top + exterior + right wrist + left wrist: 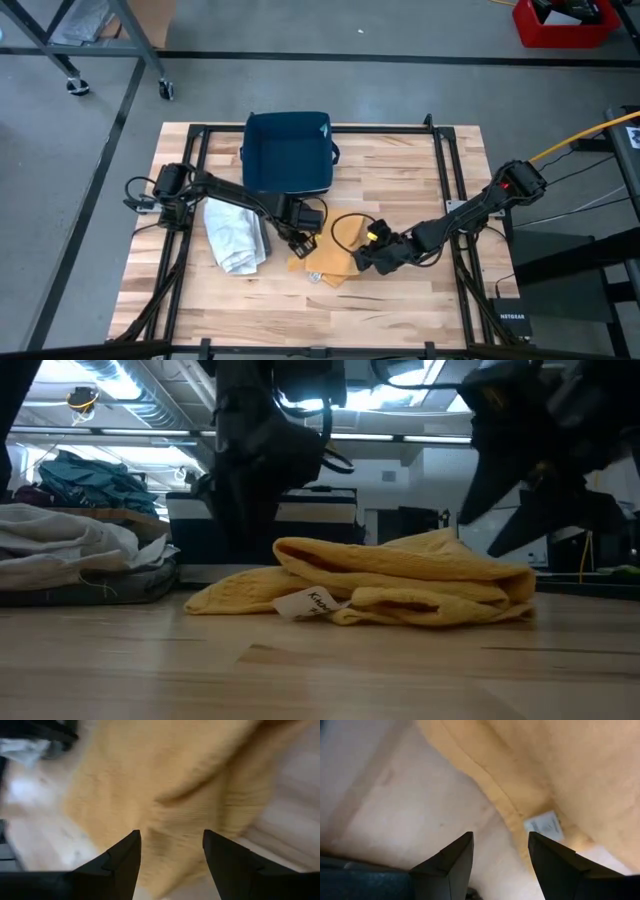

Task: Fold towel
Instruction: Stack the folded yellow towel on top of the folded white patterned towel

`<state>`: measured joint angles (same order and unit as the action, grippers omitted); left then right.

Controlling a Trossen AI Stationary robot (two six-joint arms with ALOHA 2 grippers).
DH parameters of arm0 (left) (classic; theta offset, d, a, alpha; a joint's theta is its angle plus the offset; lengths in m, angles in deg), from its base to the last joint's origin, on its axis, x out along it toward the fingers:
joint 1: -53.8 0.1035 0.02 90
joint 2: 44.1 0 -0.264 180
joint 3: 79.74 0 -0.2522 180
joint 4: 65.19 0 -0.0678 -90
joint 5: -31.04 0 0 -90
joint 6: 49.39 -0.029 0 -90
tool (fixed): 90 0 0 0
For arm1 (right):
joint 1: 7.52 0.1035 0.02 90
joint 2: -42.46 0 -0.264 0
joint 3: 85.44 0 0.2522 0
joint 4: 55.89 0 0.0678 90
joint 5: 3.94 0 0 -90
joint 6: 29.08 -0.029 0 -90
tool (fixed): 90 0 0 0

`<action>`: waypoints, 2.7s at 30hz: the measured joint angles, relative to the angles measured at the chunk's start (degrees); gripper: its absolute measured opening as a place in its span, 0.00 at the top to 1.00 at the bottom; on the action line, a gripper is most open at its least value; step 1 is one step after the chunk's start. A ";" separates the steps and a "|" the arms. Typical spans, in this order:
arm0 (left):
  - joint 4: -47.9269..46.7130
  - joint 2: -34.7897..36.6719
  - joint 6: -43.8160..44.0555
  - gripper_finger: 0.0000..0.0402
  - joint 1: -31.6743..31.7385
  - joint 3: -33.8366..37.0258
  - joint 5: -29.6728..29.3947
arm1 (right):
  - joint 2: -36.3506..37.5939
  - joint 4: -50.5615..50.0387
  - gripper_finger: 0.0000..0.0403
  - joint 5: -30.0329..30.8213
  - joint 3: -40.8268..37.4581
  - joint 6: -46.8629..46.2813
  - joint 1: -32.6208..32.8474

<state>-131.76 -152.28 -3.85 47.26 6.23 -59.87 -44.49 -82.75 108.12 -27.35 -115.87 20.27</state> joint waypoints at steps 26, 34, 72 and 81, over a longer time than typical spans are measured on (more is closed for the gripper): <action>-28.50 29.49 12.80 0.55 -1.32 -0.09 -19.02 | 0.02 -3.48 0.46 -5.42 0.00 2.06 -0.02; -36.86 39.18 29.43 0.55 -10.43 0.94 -22.31 | 0.02 -3.23 0.46 -6.95 0.00 2.08 -0.07; 34.66 34.81 32.05 0.55 -14.93 38.58 -24.92 | -0.39 -5.04 0.46 -5.73 0.00 -9.55 -0.07; 52.33 24.00 24.50 0.55 -11.28 38.53 -21.91 | -5.71 -3.43 0.46 -4.92 -0.02 -17.59 -0.07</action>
<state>-79.43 -128.28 20.65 35.98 44.77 -81.79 -50.20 -86.19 103.20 -27.37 -133.46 20.20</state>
